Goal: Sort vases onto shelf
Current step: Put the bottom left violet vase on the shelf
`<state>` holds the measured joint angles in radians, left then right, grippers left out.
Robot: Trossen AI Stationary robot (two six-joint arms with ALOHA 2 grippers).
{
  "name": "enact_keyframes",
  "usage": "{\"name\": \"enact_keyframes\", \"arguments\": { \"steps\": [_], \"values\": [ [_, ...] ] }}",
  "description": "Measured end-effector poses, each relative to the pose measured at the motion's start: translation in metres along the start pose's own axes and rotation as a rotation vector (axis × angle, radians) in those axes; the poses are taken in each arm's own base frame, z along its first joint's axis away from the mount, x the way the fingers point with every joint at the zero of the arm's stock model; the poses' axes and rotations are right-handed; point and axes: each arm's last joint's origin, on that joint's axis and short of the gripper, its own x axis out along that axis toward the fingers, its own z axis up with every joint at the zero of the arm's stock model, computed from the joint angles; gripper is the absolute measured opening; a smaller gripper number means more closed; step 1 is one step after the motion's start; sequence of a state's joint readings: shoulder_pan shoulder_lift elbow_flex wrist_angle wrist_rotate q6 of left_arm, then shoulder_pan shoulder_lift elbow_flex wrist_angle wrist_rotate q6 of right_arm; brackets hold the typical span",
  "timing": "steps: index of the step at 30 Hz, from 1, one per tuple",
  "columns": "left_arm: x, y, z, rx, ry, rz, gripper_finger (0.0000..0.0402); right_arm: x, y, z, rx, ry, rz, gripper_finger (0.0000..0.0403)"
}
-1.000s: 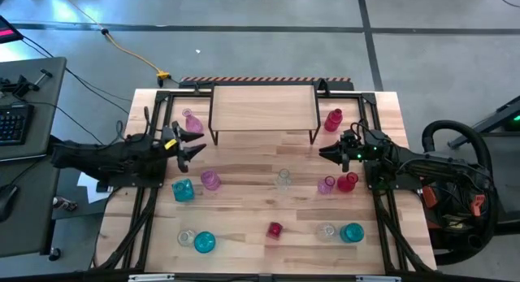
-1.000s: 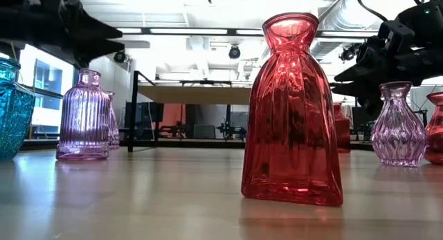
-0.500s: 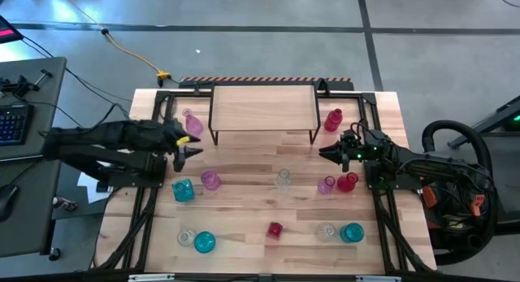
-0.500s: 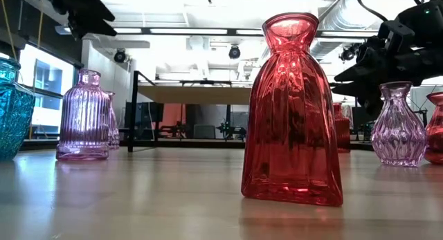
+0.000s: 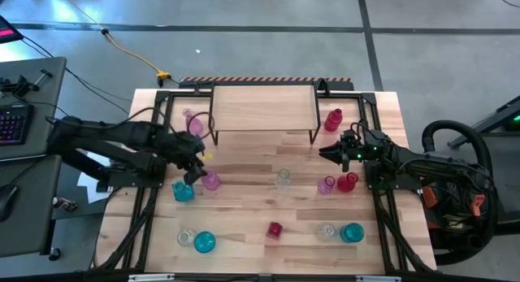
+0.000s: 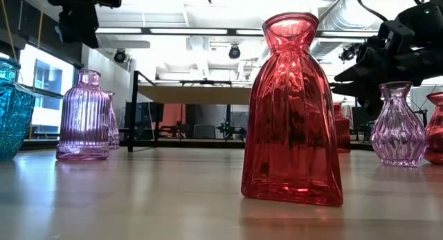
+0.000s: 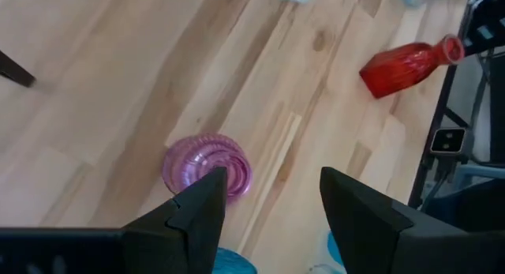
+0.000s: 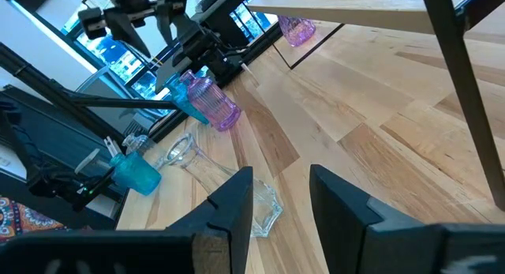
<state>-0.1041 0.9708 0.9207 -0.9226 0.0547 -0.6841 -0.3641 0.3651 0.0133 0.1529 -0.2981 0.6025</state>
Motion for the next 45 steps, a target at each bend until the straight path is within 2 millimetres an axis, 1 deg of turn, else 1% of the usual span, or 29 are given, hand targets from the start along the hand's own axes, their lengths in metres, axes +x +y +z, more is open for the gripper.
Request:
{"name": "enact_keyframes", "arguments": {
  "steps": [6, 15, 21, 33, 41, 45],
  "values": [
    [0.01, -0.008, -0.004, 0.011, 0.05, 0.006, 0.0195, 0.0, 0.0, 0.0, 0.0, 0.0, 0.0, 0.0108],
    [0.021, -0.017, -0.009, 0.083, 0.083, 0.04, 0.0195, 0.0, 0.0, 0.0, 0.0, 0.0, 0.0, 0.0108],
    [0.031, -0.019, -0.007, 0.107, 0.108, 0.062, 0.0195, 0.0, 0.0, 0.0, 0.0, 0.0, 0.0, 0.0108],
    [0.036, -0.019, -0.005, 0.167, 0.103, 0.092, 0.0195, 0.0, 0.0, 0.0, 0.0, -0.001, 0.0, 0.0108],
    [0.046, -0.018, -0.006, 0.185, 0.147, 0.128, 0.0195, 0.0, 0.0, 0.0, 0.0, 0.0, 0.0, 0.0108],
    [0.049, -0.018, -0.005, 0.195, 0.142, 0.155, 0.0195, 0.0, 0.0, 0.0, 0.0, -0.001, 0.0, 0.0108]
  ]
}}
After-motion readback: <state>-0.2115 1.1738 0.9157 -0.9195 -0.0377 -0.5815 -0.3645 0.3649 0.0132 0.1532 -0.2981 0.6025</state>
